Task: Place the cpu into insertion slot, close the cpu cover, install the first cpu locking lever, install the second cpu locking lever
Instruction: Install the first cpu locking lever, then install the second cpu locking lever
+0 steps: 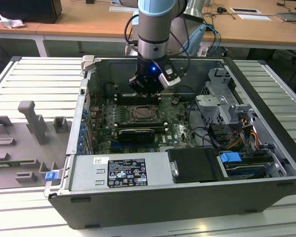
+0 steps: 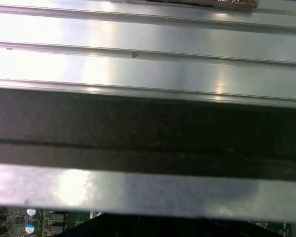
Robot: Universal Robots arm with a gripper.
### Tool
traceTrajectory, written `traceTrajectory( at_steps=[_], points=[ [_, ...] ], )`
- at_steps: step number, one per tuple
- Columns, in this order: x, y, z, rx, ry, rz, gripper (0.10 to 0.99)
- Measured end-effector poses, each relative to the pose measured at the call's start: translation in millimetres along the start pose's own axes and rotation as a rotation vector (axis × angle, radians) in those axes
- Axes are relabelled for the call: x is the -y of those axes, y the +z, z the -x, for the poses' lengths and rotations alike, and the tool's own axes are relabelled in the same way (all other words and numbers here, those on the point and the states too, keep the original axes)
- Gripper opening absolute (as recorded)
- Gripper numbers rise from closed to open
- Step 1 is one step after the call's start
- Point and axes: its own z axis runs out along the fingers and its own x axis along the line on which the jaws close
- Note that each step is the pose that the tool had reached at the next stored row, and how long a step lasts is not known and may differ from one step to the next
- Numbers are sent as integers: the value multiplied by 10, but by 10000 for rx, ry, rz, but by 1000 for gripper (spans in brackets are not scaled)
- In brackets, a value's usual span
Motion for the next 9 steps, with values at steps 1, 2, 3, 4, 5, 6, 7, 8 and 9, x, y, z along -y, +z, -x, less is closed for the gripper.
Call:
traceTrajectory(
  at_steps=[1, 2, 3, 4, 5, 6, 7, 8, 9],
  points=[
    [3, -1, 0, 0, 0, -1, 106],
    [4, -1, 0, -1, 0, -1, 106],
    [5, -1, 0, 0, 0, -1, 106],
    [7, -1, 0, -1, 0, -2, 106],
    [9, -1, 0, -1, -1, -2, 106],
    [11, -1, -1, -1, -1, -2, 106],
    [14, -2, -1, -1, -1, -2, 106],
    [19, -2, -1, -1, -1, -2, 106],
    [24, -2, -1, -1, 0, -1, 106]
  ],
)
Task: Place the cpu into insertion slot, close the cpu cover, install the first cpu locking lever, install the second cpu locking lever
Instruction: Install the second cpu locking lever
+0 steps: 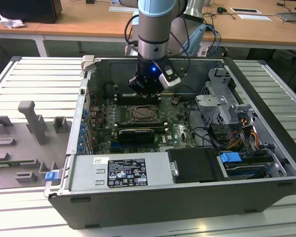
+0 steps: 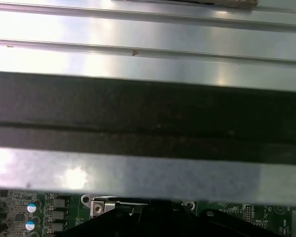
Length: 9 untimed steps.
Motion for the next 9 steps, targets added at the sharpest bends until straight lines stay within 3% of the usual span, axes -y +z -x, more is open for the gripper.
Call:
traceTrajectory(
  at_steps=[9],
  points=[
    [21, -2, 0, 0, -1, -1, 106]
  ],
)
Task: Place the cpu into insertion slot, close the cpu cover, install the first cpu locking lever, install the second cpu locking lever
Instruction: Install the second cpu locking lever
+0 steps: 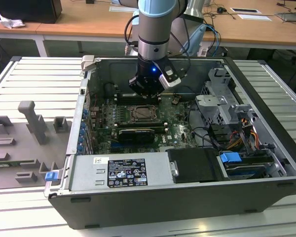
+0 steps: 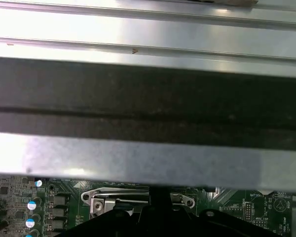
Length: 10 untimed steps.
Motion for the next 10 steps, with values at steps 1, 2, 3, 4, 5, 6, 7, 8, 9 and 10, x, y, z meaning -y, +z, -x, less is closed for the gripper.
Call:
traceTrajectory(
  at_steps=[1, 2, 3, 4, 5, 6, 7, 8, 9, 10],
  points=[
    [0, 0, 0, 0, 1, 0, 106],
    [0, 0, 0, 0, 1, 0, 106],
    [1, -2, 0, 0, 1, 0, 106],
    [1, -5, 0, -1, 0, -1, 106],
    [0, -14, 0, 0, 0, 0, 106],
    [-1, -22, 0, -1, 0, -2, 106],
    [-1, -29, 0, 0, 0, -2, 106],
    [-2, -40, 0, 0, 1, -2, 106],
    [-2, -48, 1, 0, 1, -1, 106],
    [-3, -58, 1, 0, 1, -2, 106]
  ],
)
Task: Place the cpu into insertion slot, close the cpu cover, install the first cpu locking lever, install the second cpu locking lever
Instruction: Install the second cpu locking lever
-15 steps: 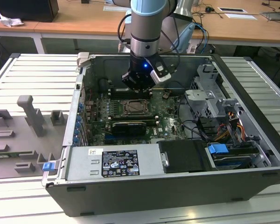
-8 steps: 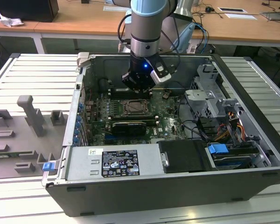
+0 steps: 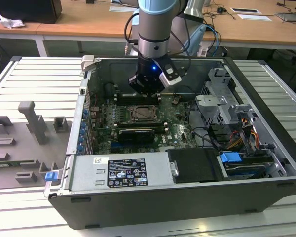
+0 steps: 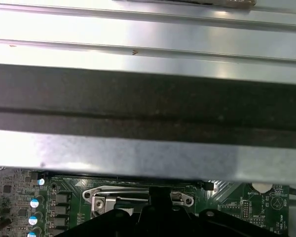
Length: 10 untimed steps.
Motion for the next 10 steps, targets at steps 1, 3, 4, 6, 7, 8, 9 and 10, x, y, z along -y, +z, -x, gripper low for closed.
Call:
traceTrajectory(
  at_steps=[1, 3, 4, 6, 7, 8, 9, 10],
  points=[
    [-1, -6, 0, 0, -1, 0, 106],
    [-1, -17, 0, 0, 0, 0, 106],
    [-1, -21, 0, -1, 0, 0, 106],
    [-3, -36, 1, 1, 0, 1, 106],
    [-3, -40, 1, 0, 0, 0, 106],
    [-3, -44, 1, 0, 0, 0, 106],
    [-3, -49, 1, 0, 0, 0, 106],
    [-3, -52, 1, 0, 0, 0, 106]
  ],
)
